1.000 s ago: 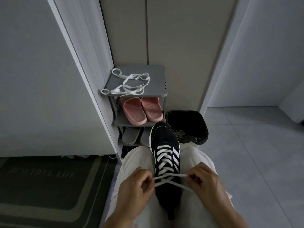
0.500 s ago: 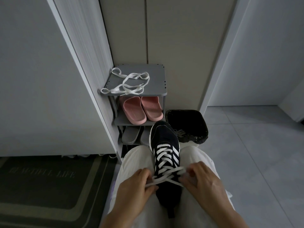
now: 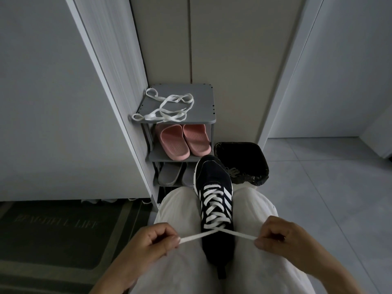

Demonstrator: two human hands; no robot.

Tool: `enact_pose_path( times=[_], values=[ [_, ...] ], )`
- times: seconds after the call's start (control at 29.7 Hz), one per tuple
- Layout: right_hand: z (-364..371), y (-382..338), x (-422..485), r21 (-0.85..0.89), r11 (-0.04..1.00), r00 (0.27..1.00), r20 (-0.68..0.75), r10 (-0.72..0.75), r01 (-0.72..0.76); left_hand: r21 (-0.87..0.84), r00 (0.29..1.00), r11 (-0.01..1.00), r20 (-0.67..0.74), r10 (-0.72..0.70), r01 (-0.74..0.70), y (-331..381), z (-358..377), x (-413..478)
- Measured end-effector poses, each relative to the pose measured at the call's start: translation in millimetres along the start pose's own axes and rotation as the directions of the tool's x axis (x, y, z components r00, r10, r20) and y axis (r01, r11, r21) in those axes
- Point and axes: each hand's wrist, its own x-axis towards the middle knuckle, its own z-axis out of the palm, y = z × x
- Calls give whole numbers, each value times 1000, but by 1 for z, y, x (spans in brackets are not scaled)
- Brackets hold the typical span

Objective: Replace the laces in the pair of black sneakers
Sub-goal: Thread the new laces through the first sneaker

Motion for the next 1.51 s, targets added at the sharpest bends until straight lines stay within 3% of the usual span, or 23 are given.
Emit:
enact_pose_path(
  times=[0.2,0.3,0.37,0.47,0.54,0.61,0.71,0.81,0.91,1.01,1.24,1.38,1.51],
  values=[
    [5,-17,-7,-60,997,996,68,48,-44,69,990,997,133,-52,43,0,-11,-11],
    [3,-9,-4,-108,984,990,-19,139,-140,257,999,966,37,-19,9,-9,-6,-3],
    [5,-4,1,-206,966,985,-98,139,-157,370,988,925,-81,129,-91,-16,4,5],
    [19,-5,11,-324,944,978,-210,-4,-65,435,936,874,-164,313,-216,-11,27,22],
    [30,-9,19,-381,924,974,-210,-86,-1,478,922,853,-196,335,-209,-4,44,35],
    [37,-11,25,-404,915,983,-166,-74,1,514,912,837,-226,343,-187,1,55,47],
    [30,-10,30,-442,896,984,-172,-35,-45,413,896,893,-308,320,-177,3,62,60],
    [23,-3,29,-418,907,986,-168,-14,-58,419,861,886,-359,361,-196,1,58,66],
    [28,-8,35,-381,924,968,-217,-127,36,418,817,863,-367,445,-282,-1,60,66],
    [41,-22,47,-374,921,939,-265,-217,107,386,812,881,-397,427,-274,1,64,70],
    [64,-26,71,-402,907,896,-346,-279,127,631,742,744,-386,548,-221,9,60,78],
    [67,-21,65,-464,871,850,-384,-361,160,532,789,834,-446,422,-146,-4,67,76],
    [60,-6,58,-296,942,872,-407,-272,156,440,809,875,-428,403,-203,-10,70,70]
  ],
)
